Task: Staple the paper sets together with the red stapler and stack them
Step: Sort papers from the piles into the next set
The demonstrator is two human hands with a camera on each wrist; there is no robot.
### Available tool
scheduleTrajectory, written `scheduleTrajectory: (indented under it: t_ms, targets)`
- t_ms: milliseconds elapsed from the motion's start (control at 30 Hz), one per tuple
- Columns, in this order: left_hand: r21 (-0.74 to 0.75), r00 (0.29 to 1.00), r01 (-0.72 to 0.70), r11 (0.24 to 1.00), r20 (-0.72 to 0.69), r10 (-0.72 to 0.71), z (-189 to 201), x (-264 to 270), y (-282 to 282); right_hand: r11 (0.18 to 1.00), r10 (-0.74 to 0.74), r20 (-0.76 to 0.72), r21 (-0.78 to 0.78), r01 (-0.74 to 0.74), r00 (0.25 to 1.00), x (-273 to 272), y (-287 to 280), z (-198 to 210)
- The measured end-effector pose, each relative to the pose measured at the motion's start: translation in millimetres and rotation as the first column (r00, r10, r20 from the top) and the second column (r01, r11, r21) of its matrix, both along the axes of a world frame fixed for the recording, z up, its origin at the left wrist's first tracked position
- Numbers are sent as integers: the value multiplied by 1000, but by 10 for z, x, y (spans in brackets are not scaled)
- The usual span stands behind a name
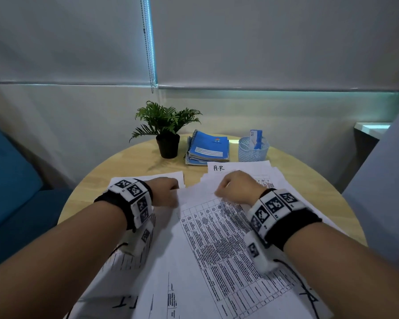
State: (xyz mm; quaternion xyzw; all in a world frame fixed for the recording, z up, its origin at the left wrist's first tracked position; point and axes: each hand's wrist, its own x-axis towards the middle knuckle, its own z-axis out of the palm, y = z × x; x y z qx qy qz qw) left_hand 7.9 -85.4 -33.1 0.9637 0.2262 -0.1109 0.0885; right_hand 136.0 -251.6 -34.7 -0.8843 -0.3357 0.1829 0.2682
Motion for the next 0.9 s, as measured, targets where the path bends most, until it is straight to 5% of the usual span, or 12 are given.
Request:
scheduleTrajectory:
  t_ms: [133,500,900]
  targets:
    - [-143,984,11,990,175,15,62,-113,24,994,91,-189,78,-78,978,-320,208,-74]
    - [-341,934,10,940,339,113,39,-293,6,968,-104,-480,152,199,871,-531,419,-143]
    - [-381,901,-19,925,394,181,4,-273,50,940,-6,-208,333,77,978,-652,448,-255]
